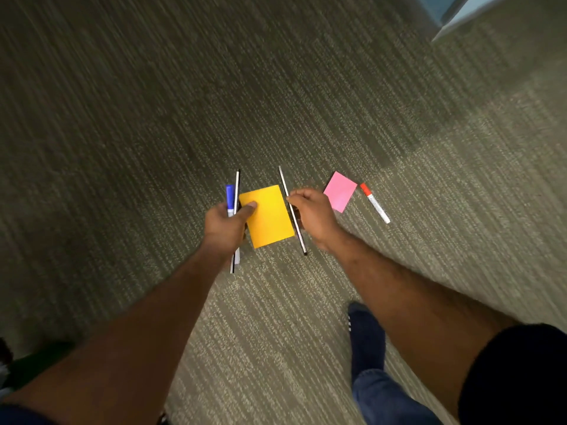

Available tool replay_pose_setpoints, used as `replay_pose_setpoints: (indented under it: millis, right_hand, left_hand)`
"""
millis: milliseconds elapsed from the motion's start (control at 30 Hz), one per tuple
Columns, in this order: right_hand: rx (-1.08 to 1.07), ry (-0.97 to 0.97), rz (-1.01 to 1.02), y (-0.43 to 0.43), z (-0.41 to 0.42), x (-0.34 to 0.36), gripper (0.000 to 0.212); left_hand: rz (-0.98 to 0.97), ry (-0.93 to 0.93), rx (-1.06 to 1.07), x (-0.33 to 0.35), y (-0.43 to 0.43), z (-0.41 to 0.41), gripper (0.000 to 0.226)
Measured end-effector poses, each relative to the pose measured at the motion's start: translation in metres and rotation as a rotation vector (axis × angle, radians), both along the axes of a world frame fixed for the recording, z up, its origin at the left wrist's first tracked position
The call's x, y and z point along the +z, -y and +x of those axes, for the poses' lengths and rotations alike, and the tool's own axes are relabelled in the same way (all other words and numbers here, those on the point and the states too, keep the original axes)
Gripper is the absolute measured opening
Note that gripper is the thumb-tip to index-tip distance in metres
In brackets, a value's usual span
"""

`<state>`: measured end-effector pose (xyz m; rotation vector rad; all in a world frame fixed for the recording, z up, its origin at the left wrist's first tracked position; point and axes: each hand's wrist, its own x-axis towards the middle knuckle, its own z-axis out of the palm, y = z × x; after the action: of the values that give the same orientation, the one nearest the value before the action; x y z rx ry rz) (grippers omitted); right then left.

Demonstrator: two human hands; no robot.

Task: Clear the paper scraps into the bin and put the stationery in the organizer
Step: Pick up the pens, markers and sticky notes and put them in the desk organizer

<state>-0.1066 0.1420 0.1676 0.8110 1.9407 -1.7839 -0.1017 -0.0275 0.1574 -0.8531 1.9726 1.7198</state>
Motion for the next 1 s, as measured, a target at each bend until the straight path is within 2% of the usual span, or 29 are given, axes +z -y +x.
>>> replay_pose_setpoints:
  millis: [133,200,300,433,767,933,1000]
  right_hand:
    - [-0.112,0.002,-0.113,0.019,0.018,0.053,0.019]
    - [-0.177,0.02,-0.221,0.025,0.024,0.08,0.015]
    - [-0.17,0.051,-0.338,0.033,0.032,0.126,0.018]
    - [-0.131,-0.028,-0.304,0.04,0.042,0.194,0.005]
    - [-0.151,-0.141,-0.294,0.091,0.062,0.4,0.008]
    - [-0.105,-0.179,-0.271,0.129,0.072,0.483,0.006]
    - [-0.098,-0.189,-0.278,0.145,0.076,0.511,0.018]
  left_hand:
    - [0.025,0.003,0.002,0.056,0.005,0.008,0.027]
    - [0.043,-0.008,0.001,0.083,0.006,0.013,0.024]
    - [0.088,-0.023,0.006,0.13,0.008,0.019,0.024]
    - [0.124,-0.052,0.005,0.201,0.01,0.029,0.026]
    - [0.226,-0.116,0.022,0.41,0.063,0.052,0.027]
    - [0.197,-0.187,0.001,0.488,0.106,0.069,0.011]
    - [0.211,-0.209,0.017,0.515,0.123,0.073,0.008]
